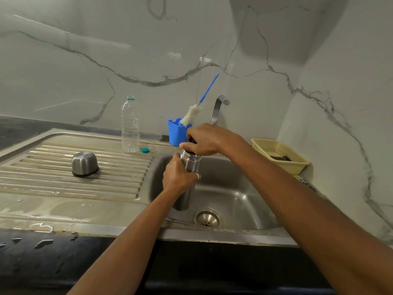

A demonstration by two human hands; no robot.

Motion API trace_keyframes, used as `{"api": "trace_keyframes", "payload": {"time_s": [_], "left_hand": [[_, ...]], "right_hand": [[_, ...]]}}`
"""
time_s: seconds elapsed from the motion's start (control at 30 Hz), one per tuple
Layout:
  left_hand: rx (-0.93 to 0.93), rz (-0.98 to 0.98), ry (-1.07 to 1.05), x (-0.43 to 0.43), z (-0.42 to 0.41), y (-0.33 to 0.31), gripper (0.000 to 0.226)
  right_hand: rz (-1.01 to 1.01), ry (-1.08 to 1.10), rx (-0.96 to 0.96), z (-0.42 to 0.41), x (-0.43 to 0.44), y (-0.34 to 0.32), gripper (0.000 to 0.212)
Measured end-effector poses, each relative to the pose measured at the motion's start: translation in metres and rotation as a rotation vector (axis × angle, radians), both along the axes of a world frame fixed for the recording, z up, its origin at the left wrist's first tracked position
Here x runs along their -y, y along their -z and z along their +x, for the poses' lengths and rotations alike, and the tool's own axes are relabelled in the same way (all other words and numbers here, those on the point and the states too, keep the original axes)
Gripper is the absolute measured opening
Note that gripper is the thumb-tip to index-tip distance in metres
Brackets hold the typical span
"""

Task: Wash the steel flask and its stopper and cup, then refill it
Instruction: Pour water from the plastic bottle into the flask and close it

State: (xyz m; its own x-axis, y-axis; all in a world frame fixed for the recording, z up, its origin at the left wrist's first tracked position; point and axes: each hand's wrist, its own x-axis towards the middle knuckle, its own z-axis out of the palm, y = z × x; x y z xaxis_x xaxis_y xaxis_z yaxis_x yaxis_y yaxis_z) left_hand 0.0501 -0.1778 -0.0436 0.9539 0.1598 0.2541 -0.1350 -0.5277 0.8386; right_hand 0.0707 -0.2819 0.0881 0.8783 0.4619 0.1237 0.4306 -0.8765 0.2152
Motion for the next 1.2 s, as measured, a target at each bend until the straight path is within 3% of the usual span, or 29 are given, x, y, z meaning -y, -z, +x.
{"api": "trace_keyframes", "payload": {"time_s": [0.23, 0.4, 0.57, 0.73, 0.8, 0.9, 1.0, 1.2], "left_hand": [[0.071, -0.037, 0.095, 0.001, 0.003, 0.001, 0.066], [0.139, -0.130, 0.155, 0.005, 0.004, 0.002, 0.067], [0.146, -0.083, 0.102, 0.007, 0.007, 0.007, 0.066], [0.179, -0.020, 0.084, 0.006, 0.010, 0.007, 0.071], [0.168, -0.045, 0.083, 0.005, 0.010, 0.007, 0.071], [0.165, -0.111, 0.103, 0.002, 0.010, 0.006, 0.068], [0.176, -0.089, 0.160, 0.003, 0.009, 0.006, 0.068], [0.141, -0.035, 0.186, 0.006, 0.008, 0.008, 0.061]], "right_hand": [[-0.024, -0.204, 0.291, 0.008, 0.018, 0.020, 0.048], [0.030, -0.185, 0.422, 0.008, 0.017, 0.022, 0.046], [0.071, 0.023, 0.423, 0.003, 0.003, 0.025, 0.052], [0.008, 0.257, 0.416, -0.003, -0.018, 0.022, 0.040], [0.016, 0.222, 0.422, -0.002, -0.018, 0.021, 0.045], [0.066, 0.000, 0.349, 0.000, -0.003, 0.017, 0.056], [0.017, -0.168, 0.323, 0.003, 0.014, 0.014, 0.046], [0.008, -0.084, 0.331, 0.005, 0.011, 0.021, 0.048]]}}
